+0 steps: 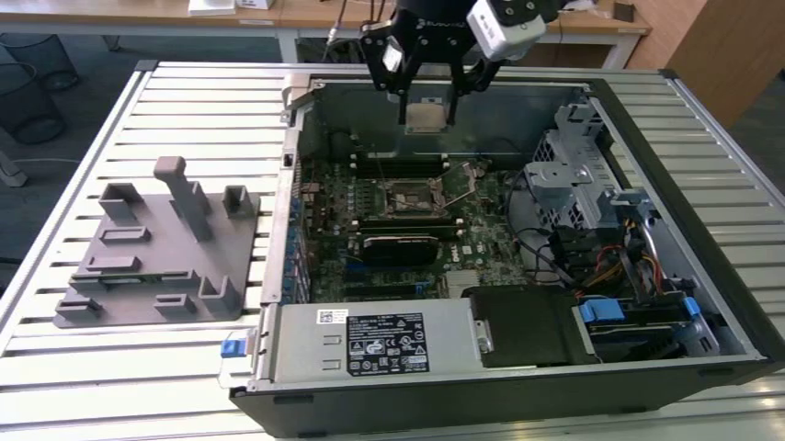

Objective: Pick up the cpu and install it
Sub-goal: 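Pick up the cpu and move it towards the insertion slot, then place the cpu into insertion slot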

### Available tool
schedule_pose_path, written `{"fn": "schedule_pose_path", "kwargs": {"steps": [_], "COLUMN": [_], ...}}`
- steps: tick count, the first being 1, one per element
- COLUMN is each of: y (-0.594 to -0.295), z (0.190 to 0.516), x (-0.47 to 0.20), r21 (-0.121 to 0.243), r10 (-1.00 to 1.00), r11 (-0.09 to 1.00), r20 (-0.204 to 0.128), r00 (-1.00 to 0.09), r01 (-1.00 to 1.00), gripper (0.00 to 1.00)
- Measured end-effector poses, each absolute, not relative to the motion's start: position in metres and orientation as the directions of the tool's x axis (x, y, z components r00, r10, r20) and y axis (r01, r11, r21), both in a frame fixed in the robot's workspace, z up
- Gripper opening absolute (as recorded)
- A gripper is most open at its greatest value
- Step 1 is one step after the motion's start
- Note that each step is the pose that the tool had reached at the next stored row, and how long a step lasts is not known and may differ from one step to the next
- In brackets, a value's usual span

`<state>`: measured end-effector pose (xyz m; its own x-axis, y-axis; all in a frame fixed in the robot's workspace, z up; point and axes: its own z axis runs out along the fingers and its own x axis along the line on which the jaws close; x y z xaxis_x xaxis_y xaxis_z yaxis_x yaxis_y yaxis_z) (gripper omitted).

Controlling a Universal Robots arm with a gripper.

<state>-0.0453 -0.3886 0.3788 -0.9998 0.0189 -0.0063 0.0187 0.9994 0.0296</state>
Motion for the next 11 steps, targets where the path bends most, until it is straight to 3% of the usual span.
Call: {"fn": "schedule_pose_path", "kwargs": {"steps": [11], "y": [-0.3886], "z": [0.3782], "x": [-0.0365], "r21": [0.028], "r10": [0.067], "r11": [0.997], "r20": [-0.006], "r00": [-0.998], "r01": [0.067], "gripper": [0.54]}}
